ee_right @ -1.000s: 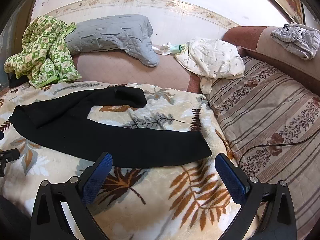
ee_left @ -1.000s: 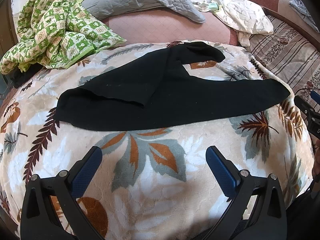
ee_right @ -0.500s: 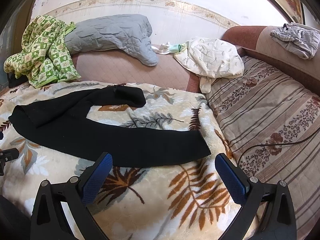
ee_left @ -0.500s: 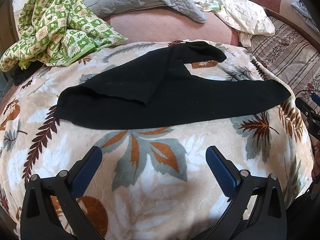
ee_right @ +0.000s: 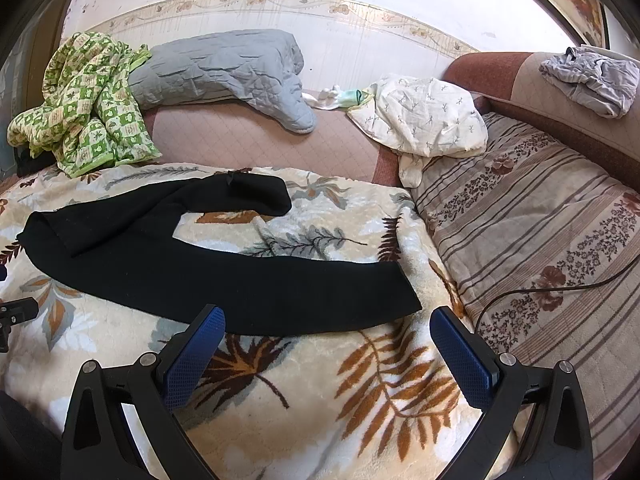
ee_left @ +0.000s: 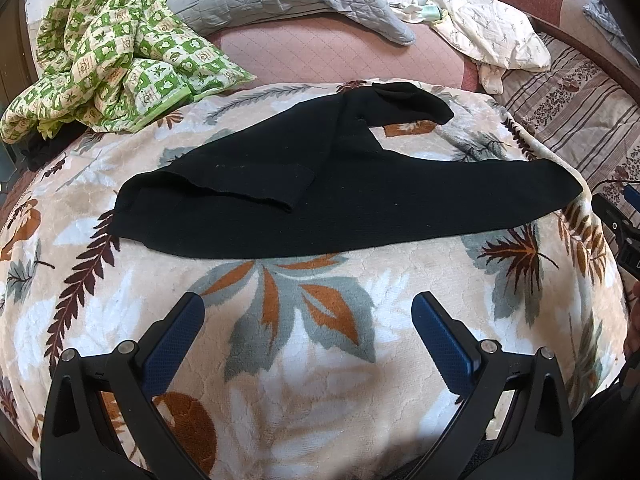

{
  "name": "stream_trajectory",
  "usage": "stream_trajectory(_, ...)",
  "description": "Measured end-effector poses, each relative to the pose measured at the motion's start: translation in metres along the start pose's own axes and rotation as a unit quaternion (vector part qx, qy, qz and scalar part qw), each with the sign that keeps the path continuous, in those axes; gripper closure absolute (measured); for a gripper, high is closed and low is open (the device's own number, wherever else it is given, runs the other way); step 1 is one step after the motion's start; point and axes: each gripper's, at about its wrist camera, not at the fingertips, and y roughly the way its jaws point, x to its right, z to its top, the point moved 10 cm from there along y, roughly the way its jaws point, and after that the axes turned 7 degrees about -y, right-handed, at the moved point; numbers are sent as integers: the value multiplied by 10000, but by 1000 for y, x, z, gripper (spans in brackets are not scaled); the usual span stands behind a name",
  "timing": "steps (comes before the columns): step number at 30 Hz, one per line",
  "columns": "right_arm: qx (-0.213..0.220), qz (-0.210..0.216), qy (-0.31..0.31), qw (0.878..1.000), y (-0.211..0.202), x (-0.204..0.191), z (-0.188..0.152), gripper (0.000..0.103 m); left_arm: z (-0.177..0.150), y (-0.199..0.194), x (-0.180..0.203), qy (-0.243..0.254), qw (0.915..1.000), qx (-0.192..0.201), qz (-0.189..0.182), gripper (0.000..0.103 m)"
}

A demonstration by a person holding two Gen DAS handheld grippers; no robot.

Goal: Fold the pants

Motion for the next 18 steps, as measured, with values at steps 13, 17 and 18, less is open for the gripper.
stream_trajectory(13,-26,153,245,9996,4,7,-1,1,10,-1,-12,-147,9997,52,-183,0)
stream_trajectory(17,-59,630,848,9944,9,25,-4,1,18,6,-49,-335,9986,44,-401,0)
stream_trajectory(18,-90,663,976,9930,10,29,-6,1,19,8,-61,-463,9979,1,-463,0)
